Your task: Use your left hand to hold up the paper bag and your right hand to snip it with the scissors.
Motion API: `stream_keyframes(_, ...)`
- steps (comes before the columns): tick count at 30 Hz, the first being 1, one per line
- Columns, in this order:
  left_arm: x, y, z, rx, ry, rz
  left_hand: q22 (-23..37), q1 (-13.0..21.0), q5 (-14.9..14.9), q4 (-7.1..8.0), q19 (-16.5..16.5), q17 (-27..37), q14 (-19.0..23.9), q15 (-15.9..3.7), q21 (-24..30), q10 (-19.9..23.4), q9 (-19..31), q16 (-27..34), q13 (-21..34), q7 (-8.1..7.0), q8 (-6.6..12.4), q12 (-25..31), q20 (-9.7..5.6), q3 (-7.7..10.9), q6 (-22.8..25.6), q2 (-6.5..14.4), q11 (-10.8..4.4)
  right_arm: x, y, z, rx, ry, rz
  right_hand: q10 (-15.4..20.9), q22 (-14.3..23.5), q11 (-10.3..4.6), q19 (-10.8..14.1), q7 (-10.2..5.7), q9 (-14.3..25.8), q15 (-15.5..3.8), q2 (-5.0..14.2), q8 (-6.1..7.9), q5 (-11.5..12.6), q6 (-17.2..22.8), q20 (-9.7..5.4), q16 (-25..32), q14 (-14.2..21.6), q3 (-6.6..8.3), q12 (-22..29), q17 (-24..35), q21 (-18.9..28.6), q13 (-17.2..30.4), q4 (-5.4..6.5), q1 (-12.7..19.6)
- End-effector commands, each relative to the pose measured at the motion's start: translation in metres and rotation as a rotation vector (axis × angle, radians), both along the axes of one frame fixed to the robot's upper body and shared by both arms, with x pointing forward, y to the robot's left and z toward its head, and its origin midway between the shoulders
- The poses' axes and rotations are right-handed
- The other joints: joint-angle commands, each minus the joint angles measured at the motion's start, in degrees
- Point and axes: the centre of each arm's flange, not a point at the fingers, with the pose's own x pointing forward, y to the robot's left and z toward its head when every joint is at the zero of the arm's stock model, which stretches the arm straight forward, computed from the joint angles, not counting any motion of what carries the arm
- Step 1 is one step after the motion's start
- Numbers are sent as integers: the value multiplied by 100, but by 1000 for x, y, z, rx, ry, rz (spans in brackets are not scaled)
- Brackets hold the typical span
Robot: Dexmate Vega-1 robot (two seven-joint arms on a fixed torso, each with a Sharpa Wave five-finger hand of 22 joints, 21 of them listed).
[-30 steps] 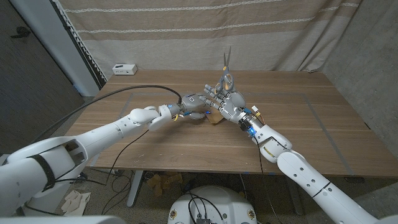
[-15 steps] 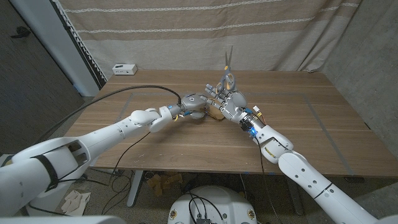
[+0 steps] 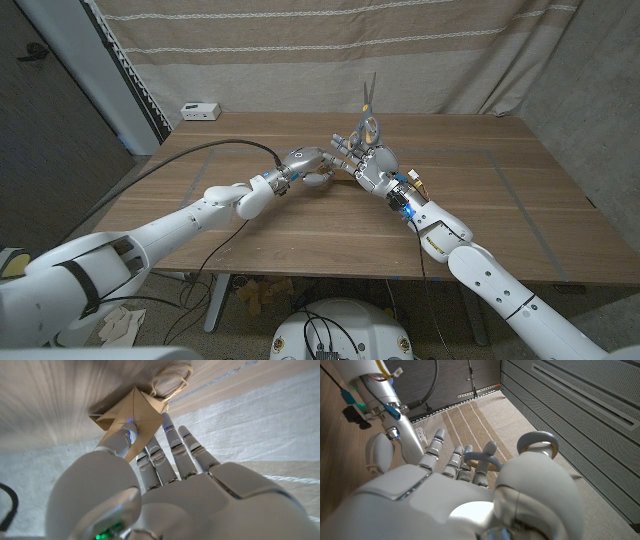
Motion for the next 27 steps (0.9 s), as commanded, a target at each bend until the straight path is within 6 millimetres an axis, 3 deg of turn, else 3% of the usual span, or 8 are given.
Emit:
stream_keyframes(1, -7, 24, 13, -369, 236, -132, 49, -30, 195, 189, -29, -31, -86, -799, 98, -116, 729, -81, 826, -119, 446, 48, -465, 72, -237, 331, -174, 4, 5, -1, 9, -10, 10, 51, 26, 6, 29, -21, 22, -5, -16, 39, -20, 46, 10, -15, 28, -11, -11, 27, -41, 9, 25, -49)
stream_keyframes(2, -7, 25, 14, -395, 274, -149, 56, -53, 225, 213, -33, -18, -89, -791, 115, -186, 843, -74, 888, -121, 516, 56, -454, 81, -324, 365, -177, 4, 5, 0, 8, -11, 7, 50, 26, 6, 27, -22, 22, -3, -16, 39, -20, 45, 9, -15, 28, -11, -12, 27, -43, 10, 25, -49)
stream_keyframes(3, -7, 26, 15, -424, 319, -167, 67, -147, 312, 274, -61, 25, -156, -786, 171, -326, 1273, -80, 1152, -126, 836, 155, -434, 100, -531, 427, -180, 5, 5, 0, 6, -14, 7, 50, 27, 14, 29, -25, 25, -1, -16, 39, -21, 36, 10, -17, 29, -11, -14, 28, -46, 10, 24, -50)
stream_keyframes(7, -8, 27, 15, -453, 338, -176, 73, -239, 329, 347, -112, 68, -294, -780, 214, -478, 1580, -83, 1403, -131, 1040, 254, -367, 132, -758, 490, -181, 7, 7, 0, 11, -16, 14, 57, 27, 7, 30, -9, 24, -1, -14, 40, -24, 40, 9, -23, 30, -9, -19, 28, -60, 13, 22, -52)
stream_keyframes(12, -5, 30, 16, -470, 415, -196, 87, -373, 305, 516, -192, 155, -451, -779, 293, -678, 2133, -78, 1768, -137, 1292, 409, -342, 142, -1441, 628, -185, 10, 8, 1, 7, -20, 13, 56, 27, 18, 38, -2, 26, -1, -13, 38, -27, 27, 6, -31, 32, -8, -28, 29, -73, 15, 21, -56)
stream_keyframes(16, -2, 34, 19, -515, 475, -212, 95, -384, 282, 565, -237, 195, -528, -773, 325, -768, 2285, -77, 1862, -140, 1358, 448, -314, 150, -1664, 674, -188, 11, 8, 2, 5, -19, 13, 57, 27, 15, 43, -4, 30, 1, -13, 40, -29, 20, 9, -38, 29, -8, -34, 29, -83, 17, 20, -60)
stream_keyframes(23, 5, 42, 24, -615, 584, -255, 112, -375, 237, 756, -312, 275, -615, -774, 373, -868, 2193, -58, 2049, -149, 1296, 563, -273, 196, -1789, 782, -186, 16, 9, 2, 9, -18, 23, 50, 28, 23, 53, -8, 39, 3, -13, 47, -32, 17, 13, -48, 33, -7, -49, 30, -103, 22, 18, -67)
stream_keyframes(27, 9, 47, 24, -683, 667, -290, 147, -326, 174, 981, -399, 405, -653, -778, 435, -1033, 2267, -18, 2269, -147, 1331, 687, -238, 248, -1814, 822, -181, 19, 10, 1, 13, -18, 29, 50, 28, 25, 57, 6, 32, -2, -11, 43, -34, 18, 13, -55, 34, -4, -58, 30, -116, 24, 14, -66)
